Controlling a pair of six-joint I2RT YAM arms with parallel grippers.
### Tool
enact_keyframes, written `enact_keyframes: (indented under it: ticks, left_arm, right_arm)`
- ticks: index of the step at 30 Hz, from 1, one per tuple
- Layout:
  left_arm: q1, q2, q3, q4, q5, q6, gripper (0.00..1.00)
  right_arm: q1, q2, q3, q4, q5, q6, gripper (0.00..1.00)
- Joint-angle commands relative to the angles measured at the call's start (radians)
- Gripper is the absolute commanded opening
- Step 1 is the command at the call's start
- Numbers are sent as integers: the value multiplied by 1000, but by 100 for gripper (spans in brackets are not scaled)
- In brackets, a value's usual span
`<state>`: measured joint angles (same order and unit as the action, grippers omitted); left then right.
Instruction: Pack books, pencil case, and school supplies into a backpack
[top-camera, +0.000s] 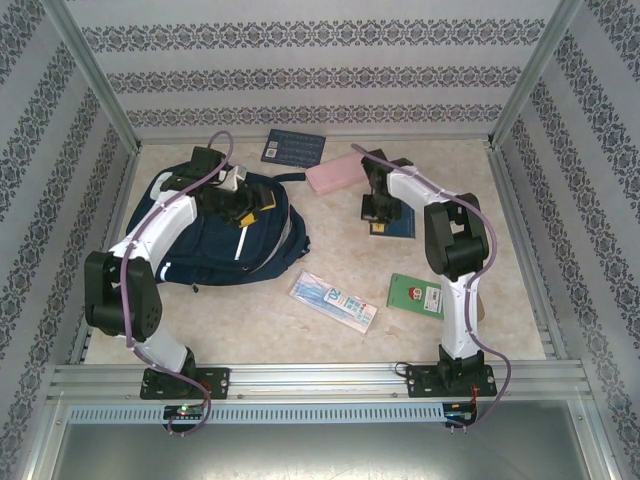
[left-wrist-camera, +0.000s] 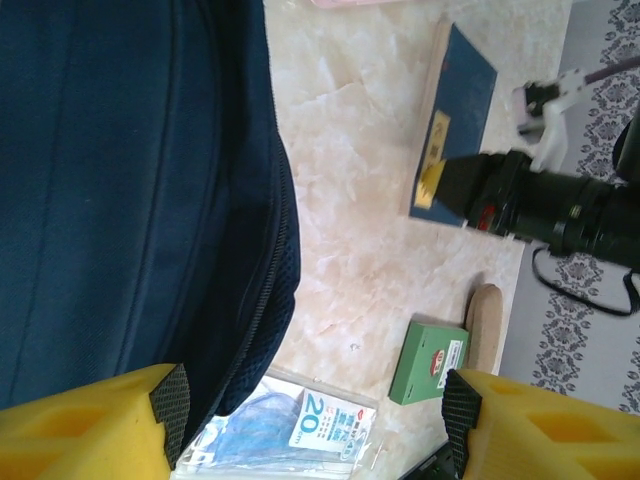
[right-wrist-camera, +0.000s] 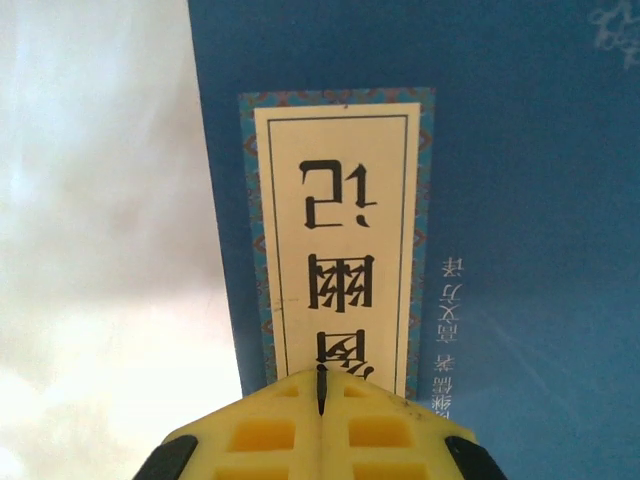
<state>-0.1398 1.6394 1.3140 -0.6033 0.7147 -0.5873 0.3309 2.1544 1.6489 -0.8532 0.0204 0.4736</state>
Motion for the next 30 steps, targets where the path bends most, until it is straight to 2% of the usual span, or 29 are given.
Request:
enact_keyframes:
  ticks: [1,7,12,17,23,28,30]
  left_arm:
    - [-32,30,40,36,37,10,70]
    - [-103,105,84,56,11,-12,69]
    - [-193,160,105,120,-57,-75,67]
    - [-294,248,141,152,-144,-125,57]
    - [-392,359,199,161,-238,-154,37]
    - [-445,443,259,151,-271,-159,22]
    - [-459,471,286,137,-284,-152,20]
  right_arm:
    - [77,-48,-103,-30,-43,48,0]
    - [206,-132,-195,18,-90,149,0]
    - [211,-211,-218,65,-111,166,0]
    - [138,-321,-278,155,-140,114,16]
    - [20,-417,-450,328,-210,89,33]
    - [-54,-419,-536,423,-273,74,35]
    - [-75,-421,-559,448,-278,69,36]
